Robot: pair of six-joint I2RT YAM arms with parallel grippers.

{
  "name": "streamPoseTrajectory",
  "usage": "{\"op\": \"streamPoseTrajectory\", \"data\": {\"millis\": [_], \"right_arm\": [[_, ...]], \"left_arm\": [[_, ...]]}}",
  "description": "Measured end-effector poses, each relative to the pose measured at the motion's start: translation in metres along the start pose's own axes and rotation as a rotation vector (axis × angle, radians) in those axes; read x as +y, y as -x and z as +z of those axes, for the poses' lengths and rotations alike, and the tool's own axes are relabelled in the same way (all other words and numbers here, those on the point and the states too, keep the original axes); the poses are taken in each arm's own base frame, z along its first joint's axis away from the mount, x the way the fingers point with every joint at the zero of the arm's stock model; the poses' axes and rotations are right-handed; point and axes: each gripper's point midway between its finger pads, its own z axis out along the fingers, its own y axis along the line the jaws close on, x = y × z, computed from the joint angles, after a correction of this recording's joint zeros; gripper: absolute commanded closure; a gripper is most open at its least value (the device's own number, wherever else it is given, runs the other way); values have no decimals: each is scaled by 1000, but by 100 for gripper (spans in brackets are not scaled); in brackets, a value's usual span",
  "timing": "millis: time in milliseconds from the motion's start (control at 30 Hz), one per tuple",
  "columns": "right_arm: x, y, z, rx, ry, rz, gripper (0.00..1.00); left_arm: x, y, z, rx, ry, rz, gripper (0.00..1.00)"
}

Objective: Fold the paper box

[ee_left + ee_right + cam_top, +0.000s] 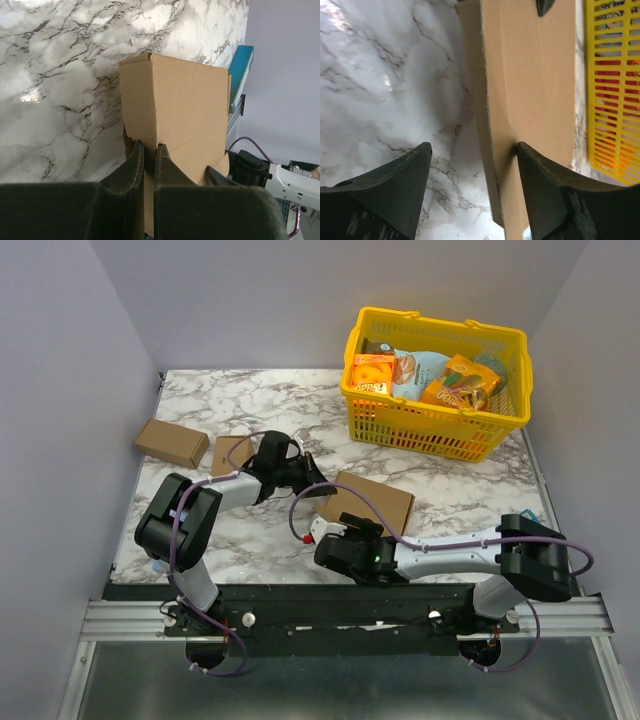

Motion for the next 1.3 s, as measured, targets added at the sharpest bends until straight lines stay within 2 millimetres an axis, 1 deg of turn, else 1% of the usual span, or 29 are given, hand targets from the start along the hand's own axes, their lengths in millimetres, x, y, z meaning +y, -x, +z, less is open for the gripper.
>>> {"op": "streamPoseTrajectory", "data": {"millis": [200, 233, 267, 300, 333, 367, 400, 433, 467, 500, 533, 567, 633, 700, 733, 767, 800, 833, 867, 900, 933, 967, 1000, 1067, 1100, 1167, 1233, 1300], "right_arm": [[-7, -14, 11, 66, -122, -49, 51], [-8, -16, 12, 74, -140, -55, 54], [-9, -17, 13, 79, -151, -60, 56], [-11, -17, 13, 81, -161, -59, 59], [-12, -17, 12, 79, -167, -56, 60], [-13, -16, 12, 77, -170, -54, 60], [-14, -14, 10, 72, -170, -48, 61], [-15, -13, 9, 67, -162, -42, 61], [-16, -12, 7, 62, -153, -35, 61], [-18, -10, 4, 51, -141, -20, 61], [-20, -7, 1, 38, -121, -4, 61], [-22, -4, -3, 26, -101, 12, 61], [-27, 5, -12, -2, -55, 50, 61], [-32, 14, -21, -25, -5, 79, 61], [-34, 19, -26, -36, 28, 96, 61], [-35, 24, -31, -47, 65, 114, 61], [-37, 28, -36, -59, 105, 135, 61], [-38, 31, -41, -71, 146, 158, 61], [-41, 34, -47, -82, 194, 189, 61], [-45, 35, -52, -92, 226, 215, 61], [-48, 34, -56, -99, 265, 242, 61], [-52, 33, -60, -106, 300, 273, 61], [-56, 31, -64, -113, 332, 299, 61], [-62, 26, -71, -126, 408, 352, 61], [-65, 24, -74, -134, 442, 378, 61], [-68, 23, -80, -156, 514, 419, 62], [-65, 25, -85, -179, 587, 434, 62], [-57, 29, -93, -202, 668, 433, 62]], "left_arm": [[-1, -2, -7, 13, 6, -9, 96], [-2, -3, -8, 15, 4, -9, 95], [-5, -3, -9, 16, 0, -6, 91], [-7, -3, -11, 16, -6, -4, 83], [-11, -2, -13, 13, -14, 4, 59], [-13, -2, -15, 13, -19, 11, 47], [-16, -2, -18, 10, -25, 28, 38], [-19, -2, -22, 12, -32, 37, 25], [-22, -3, -25, 17, -38, 38, 22], [-25, 0, -32, 8, -40, 52, 18], [-27, 0, -38, 7, -41, 66, 12], [-32, 4, -45, -12, -47, 76, 11], [-39, 19, -63, -59, -42, 117, 10], [-48, 44, -85, -135, -27, 163, 9], [-54, 65, -104, -213, -10, 210, 9], [-60, 74, -115, -254, -3, 239, 9], [-66, 88, -133, -326, 22, 294, 9], [-74, 97, -148, -381, 37, 343, 9], [-80, 99, -159, -418, 48, 388, 9], [-89, 98, -171, -453, 53, 458, 9], [-96, 94, -180, -474, 56, 511, 6], [-107, 87, -192, -506, 44, 592, 4], [-113, 80, -198, -521, 33, 650, 1], [-121, 57, -208, -527, -5, 775, 1], [-124, 45, -207, -510, -34, 828, 1], [-131, 10, -200, -416, -130, 943, 1], [-135, -16, -191, -314, -204, 1016, 1], [-132, -34, -180, -226, -247, 1059, 1]]}}
